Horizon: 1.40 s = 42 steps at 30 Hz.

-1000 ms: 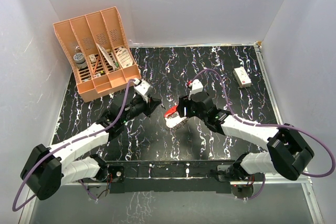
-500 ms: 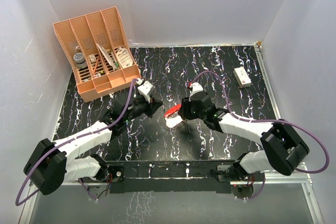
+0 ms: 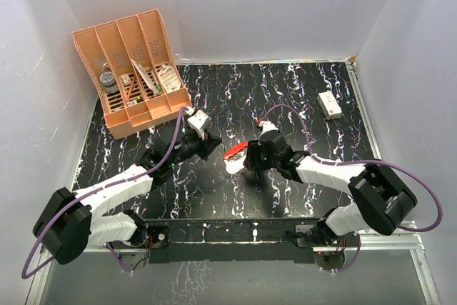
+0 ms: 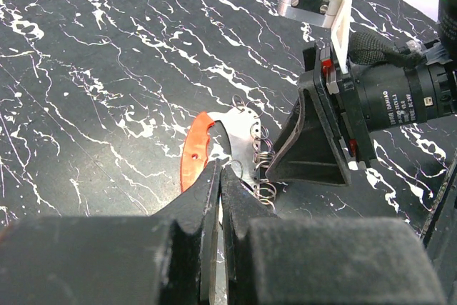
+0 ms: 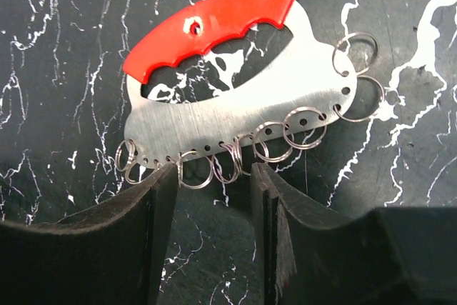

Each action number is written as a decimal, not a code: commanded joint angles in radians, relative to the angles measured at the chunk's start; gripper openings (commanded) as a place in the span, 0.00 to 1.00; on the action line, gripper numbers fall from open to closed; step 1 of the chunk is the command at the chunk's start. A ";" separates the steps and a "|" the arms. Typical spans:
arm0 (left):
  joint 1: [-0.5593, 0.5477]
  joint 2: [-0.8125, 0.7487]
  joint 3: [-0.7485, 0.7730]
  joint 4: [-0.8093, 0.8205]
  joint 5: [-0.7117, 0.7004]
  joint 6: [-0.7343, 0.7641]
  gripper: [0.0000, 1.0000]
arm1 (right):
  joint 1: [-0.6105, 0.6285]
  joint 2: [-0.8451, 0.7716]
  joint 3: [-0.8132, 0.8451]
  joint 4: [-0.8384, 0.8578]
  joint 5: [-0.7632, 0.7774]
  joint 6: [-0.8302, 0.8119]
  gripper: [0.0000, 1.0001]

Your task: Put the keys on the keyring

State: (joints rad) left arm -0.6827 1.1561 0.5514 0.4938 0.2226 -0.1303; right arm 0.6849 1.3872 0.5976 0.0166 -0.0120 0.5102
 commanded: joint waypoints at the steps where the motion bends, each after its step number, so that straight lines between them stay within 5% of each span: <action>1: -0.003 0.004 0.009 0.038 0.018 0.001 0.00 | -0.003 -0.016 -0.007 0.014 0.035 0.032 0.43; 10: -0.003 0.002 0.008 0.028 0.011 0.009 0.00 | -0.005 0.087 0.054 0.006 0.081 -0.034 0.33; 15: -0.003 -0.005 0.005 0.022 0.003 0.012 0.00 | -0.005 0.104 0.109 -0.024 0.167 -0.126 0.12; 24: -0.003 -0.002 -0.002 0.038 0.004 0.003 0.00 | -0.003 0.022 0.110 0.047 0.320 -0.336 0.11; 32: -0.003 -0.016 -0.008 0.035 -0.003 0.003 0.00 | -0.004 -0.093 0.062 0.138 0.170 -0.425 0.08; 34: -0.003 -0.017 -0.009 0.033 -0.003 0.003 0.00 | -0.005 -0.097 0.063 0.132 0.190 -0.387 0.13; 35: -0.003 -0.018 -0.009 0.035 -0.005 0.003 0.00 | -0.005 -0.084 0.077 0.109 0.204 -0.364 0.24; 37: -0.003 -0.017 -0.011 0.037 -0.005 0.001 0.00 | -0.005 -0.035 0.121 0.051 0.207 -0.325 0.63; 42: -0.003 -0.023 -0.006 0.029 -0.012 -0.003 0.00 | -0.008 0.137 0.225 -0.009 0.170 -0.253 0.65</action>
State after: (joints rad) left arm -0.6827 1.1580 0.5442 0.4999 0.2192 -0.1314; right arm 0.6846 1.4258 0.7296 0.0357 0.1829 0.1894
